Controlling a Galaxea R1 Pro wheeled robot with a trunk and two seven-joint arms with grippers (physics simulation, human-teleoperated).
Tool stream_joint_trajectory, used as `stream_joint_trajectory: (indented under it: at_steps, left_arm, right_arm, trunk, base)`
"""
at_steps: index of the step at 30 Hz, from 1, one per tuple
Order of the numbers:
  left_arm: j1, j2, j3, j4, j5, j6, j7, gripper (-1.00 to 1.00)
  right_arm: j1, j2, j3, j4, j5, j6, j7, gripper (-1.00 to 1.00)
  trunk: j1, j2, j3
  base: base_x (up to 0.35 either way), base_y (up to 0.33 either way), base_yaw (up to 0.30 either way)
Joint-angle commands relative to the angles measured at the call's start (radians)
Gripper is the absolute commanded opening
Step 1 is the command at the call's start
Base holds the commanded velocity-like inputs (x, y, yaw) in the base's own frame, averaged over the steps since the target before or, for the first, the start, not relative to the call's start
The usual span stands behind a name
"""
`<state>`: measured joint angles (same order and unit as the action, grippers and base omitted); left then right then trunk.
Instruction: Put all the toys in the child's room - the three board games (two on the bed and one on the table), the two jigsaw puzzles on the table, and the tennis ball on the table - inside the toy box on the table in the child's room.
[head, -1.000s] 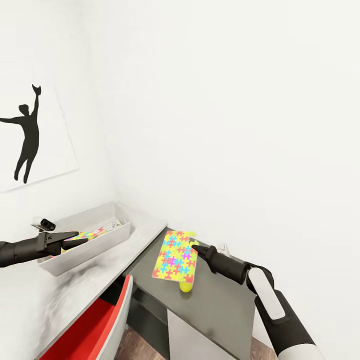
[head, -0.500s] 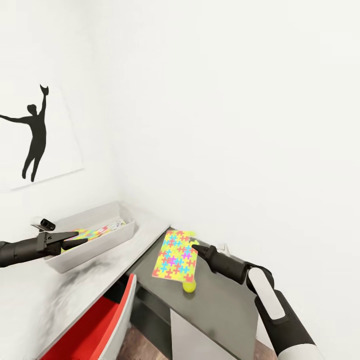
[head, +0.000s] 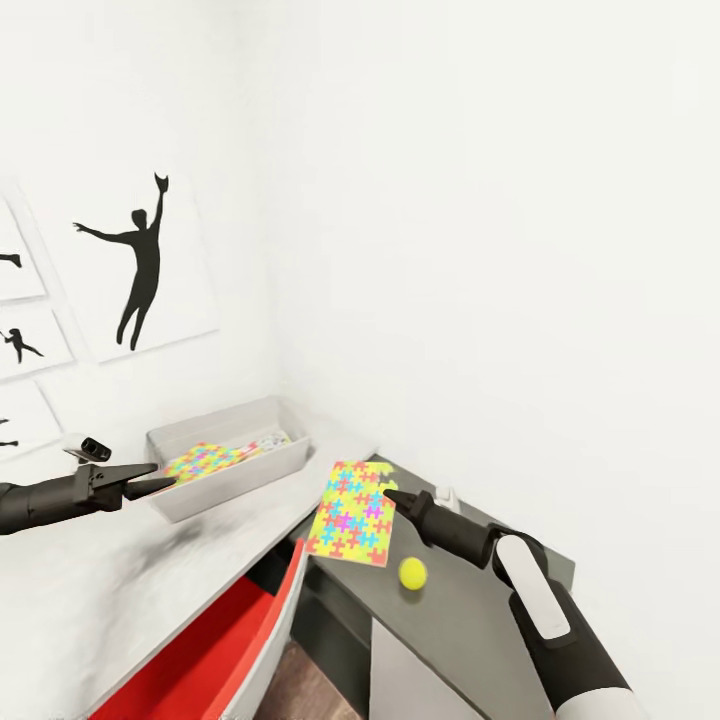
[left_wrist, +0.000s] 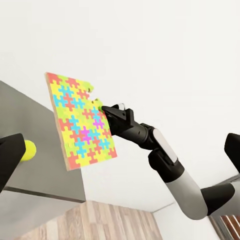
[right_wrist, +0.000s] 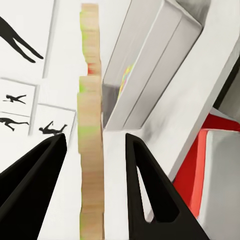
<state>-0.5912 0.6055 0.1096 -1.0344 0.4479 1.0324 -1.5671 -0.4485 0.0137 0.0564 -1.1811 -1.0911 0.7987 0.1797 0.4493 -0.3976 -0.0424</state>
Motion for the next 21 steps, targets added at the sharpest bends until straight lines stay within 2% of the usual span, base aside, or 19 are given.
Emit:
stream_joint_trajectory:
  at_steps: [1,14,21]
  left_arm:
    - [-0.001,0.000,-0.001,0.000,0.000,0.011,-0.004,1.00]
    - [-0.001,0.000,-0.001,-0.001,0.000,0.011,-0.004,1.00]
    - [-0.001,0.000,0.001,0.000,0.001,0.010,-0.004,1.00]
  right_arm:
    - [-0.001,0.000,-0.001,0.000,0.005,0.004,0.007,-1.00]
    - [-0.001,-0.001,-0.003,-0.068,0.005,0.004,0.005,-1.00]
    - [-0.001,0.000,-0.001,-0.069,0.005,0.004,0.002,-1.00]
  trunk:
    - [0.001,-0.002,-0.002]
    - [0.001,-0.002,-0.003]
    - [0.001,-0.002,-0.003]
  base:
    - [0.000,0.000,0.110]
    - [0.000,0.000,0.020]
    - [0.000,0.000,0.219]
